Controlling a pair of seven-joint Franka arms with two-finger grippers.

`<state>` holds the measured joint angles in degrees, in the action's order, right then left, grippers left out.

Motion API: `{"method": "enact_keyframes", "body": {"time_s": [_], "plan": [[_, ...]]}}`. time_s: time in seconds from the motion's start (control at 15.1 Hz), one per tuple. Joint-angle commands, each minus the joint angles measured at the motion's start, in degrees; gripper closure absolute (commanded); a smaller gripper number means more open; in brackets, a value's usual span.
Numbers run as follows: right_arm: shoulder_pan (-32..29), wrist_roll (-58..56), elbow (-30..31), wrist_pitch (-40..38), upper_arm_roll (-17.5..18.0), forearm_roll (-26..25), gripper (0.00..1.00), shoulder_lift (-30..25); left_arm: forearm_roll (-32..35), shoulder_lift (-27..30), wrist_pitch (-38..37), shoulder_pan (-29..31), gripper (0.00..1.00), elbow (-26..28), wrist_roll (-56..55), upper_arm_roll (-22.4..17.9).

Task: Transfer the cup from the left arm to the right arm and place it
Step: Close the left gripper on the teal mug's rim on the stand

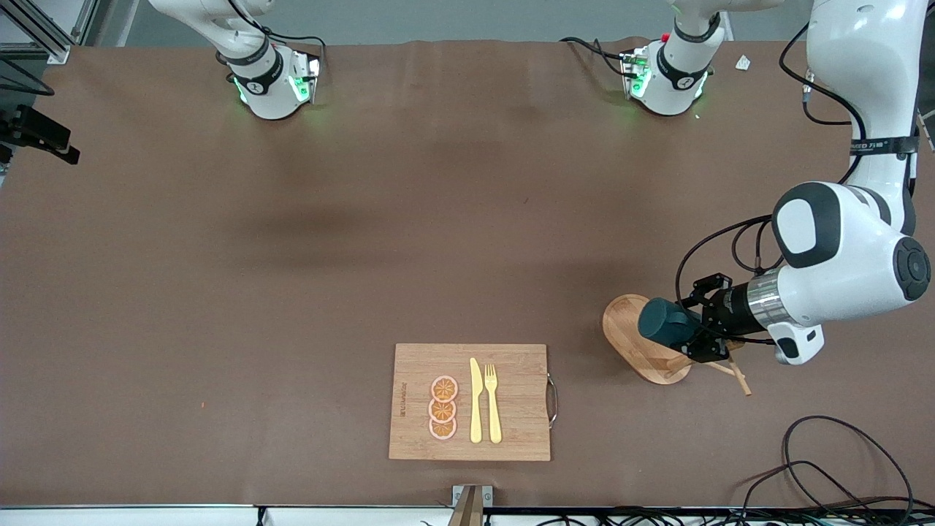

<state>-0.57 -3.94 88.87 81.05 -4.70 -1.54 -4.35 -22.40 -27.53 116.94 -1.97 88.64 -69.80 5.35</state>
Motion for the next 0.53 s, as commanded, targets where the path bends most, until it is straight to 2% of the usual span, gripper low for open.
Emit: {"method": "enact_keyframes", "body": {"time_s": [0.0, 0.47], "plan": [[-0.6, 0.1, 0.8, -0.2, 0.6, -0.7, 0.00, -0.9, -0.7, -0.8, -0.2, 0.1, 0.28, -2.1, -0.9, 0.1], [-0.6, 0.1, 0.8, -0.2, 0.6, -0.7, 0.00, -0.9, -0.6, 0.3, -3.7, -1.1, 0.31, -4.8, -1.7, 0.5]]}}
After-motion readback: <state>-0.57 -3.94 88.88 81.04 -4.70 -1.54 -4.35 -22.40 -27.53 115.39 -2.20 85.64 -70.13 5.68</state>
